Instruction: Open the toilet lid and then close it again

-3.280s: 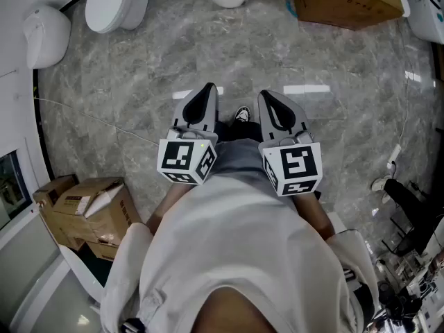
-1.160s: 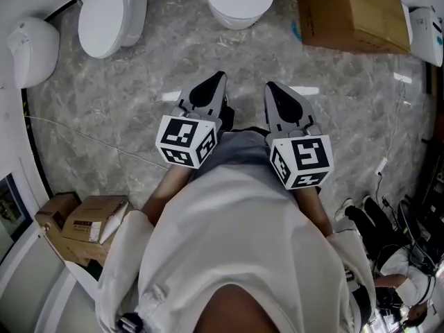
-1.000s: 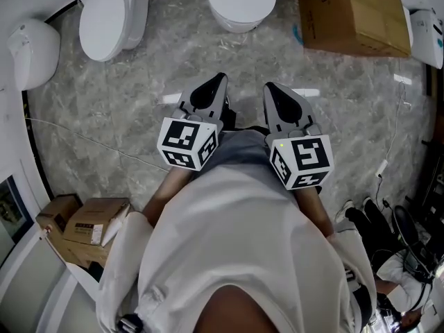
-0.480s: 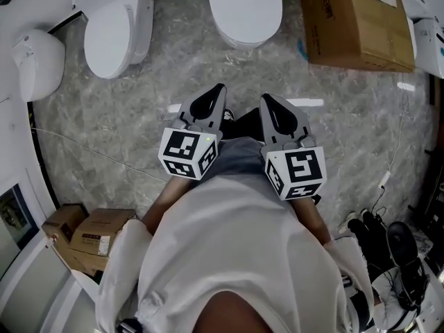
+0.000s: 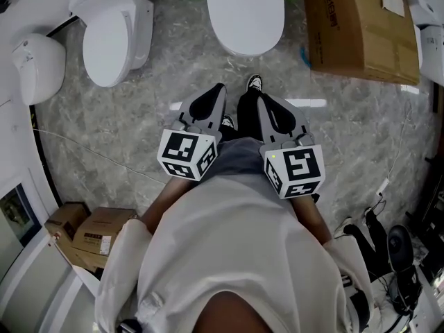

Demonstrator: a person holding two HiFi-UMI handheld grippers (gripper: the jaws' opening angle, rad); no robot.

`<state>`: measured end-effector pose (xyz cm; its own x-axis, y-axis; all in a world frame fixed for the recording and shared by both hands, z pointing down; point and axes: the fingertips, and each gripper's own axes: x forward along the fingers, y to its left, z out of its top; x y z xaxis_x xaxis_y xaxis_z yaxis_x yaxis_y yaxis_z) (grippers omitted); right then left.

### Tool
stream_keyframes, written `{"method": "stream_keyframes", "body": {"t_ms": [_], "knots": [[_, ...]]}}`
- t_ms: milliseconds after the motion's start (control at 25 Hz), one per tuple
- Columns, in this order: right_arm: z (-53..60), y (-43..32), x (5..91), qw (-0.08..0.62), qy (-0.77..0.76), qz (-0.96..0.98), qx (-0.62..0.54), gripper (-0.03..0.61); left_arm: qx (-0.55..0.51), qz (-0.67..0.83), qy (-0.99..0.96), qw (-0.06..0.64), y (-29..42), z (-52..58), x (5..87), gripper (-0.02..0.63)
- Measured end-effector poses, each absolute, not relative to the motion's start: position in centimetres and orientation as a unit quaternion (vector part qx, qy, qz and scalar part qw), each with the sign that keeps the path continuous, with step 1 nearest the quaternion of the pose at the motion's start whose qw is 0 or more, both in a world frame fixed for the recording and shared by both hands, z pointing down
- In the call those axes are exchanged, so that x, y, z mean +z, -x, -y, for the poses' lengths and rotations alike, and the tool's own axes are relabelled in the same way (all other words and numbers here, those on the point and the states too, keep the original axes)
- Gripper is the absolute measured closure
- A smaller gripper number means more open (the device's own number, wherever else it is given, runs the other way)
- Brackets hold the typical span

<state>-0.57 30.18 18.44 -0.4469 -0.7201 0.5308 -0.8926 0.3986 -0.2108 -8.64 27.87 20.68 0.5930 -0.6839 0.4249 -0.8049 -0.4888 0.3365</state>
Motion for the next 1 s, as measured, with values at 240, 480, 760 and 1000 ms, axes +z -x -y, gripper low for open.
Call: {"method": "stream_keyframes", "body": {"t_ms": [240,480,760,1000], "knots": [[-24.0,-1.9,18.7,0.181,-0.478,0.824,0.244,0.568,0.125,0.452,-0.842,0.265,6.7,-22.3,21.2,0.604],[-19.3,-3.9,19.8,0.196,-0.451,0.832,0.256,0.568,0.138,0.472,-0.824,0.281,4.9,-17.7,22.5,0.604],[-14.1,-7.0,21.7,0.206,-0.43,0.838,0.264,0.568,0.154,0.499,-0.799,0.297,2.9,-12.9,25.3,0.604],[-10.5,-10.7,23.5,0.211,-0.425,0.839,0.267,0.568,0.154,0.527,-0.777,0.308,1.5,-10.6,27.3,0.604]]}}
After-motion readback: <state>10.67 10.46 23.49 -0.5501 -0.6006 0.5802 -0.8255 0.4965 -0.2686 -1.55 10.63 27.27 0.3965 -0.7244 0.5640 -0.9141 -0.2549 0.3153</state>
